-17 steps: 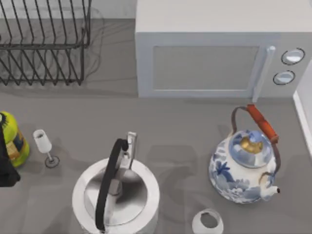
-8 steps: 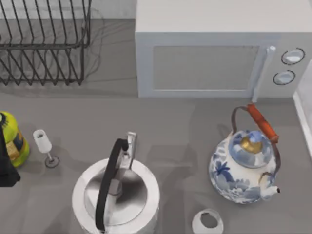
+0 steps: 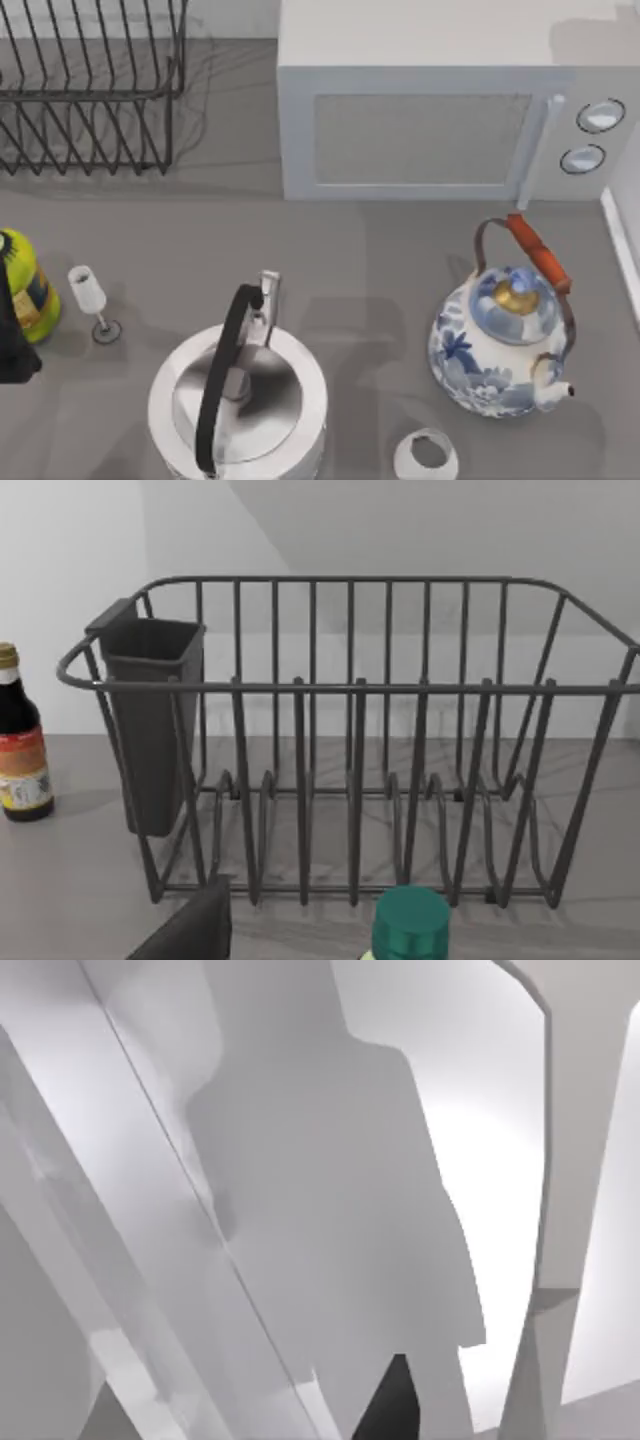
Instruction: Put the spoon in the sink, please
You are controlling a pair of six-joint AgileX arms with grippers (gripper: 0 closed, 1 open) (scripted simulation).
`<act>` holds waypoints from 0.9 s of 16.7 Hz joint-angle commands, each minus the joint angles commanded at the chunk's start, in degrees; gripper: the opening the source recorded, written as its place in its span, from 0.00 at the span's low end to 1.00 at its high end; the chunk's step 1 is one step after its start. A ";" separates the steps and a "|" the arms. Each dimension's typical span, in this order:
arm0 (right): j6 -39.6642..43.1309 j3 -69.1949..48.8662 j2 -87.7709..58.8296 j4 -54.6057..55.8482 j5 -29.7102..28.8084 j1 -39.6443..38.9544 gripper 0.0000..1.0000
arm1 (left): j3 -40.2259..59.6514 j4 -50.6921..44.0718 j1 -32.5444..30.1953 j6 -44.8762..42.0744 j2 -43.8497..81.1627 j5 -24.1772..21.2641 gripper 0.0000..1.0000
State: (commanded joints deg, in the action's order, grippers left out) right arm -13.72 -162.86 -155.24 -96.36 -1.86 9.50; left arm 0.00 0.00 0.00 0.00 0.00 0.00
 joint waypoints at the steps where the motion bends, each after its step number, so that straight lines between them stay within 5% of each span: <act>1: -0.47 -1.62 -1.10 -0.40 -0.11 -0.52 0.00 | 0.00 0.00 0.00 0.00 0.00 0.00 1.00; 9: -1.04 -2.06 -1.70 0.14 -0.10 -0.66 0.00 | 0.00 0.00 0.00 0.00 0.00 0.00 1.00; 15: -1.01 13.21 3.11 9.98 0.02 -0.82 0.00 | 0.00 0.00 0.00 0.00 0.00 0.00 1.00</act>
State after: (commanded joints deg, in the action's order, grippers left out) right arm -14.73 -149.65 -152.13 -86.38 -1.84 8.69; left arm 0.00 0.00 0.00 0.00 0.00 0.00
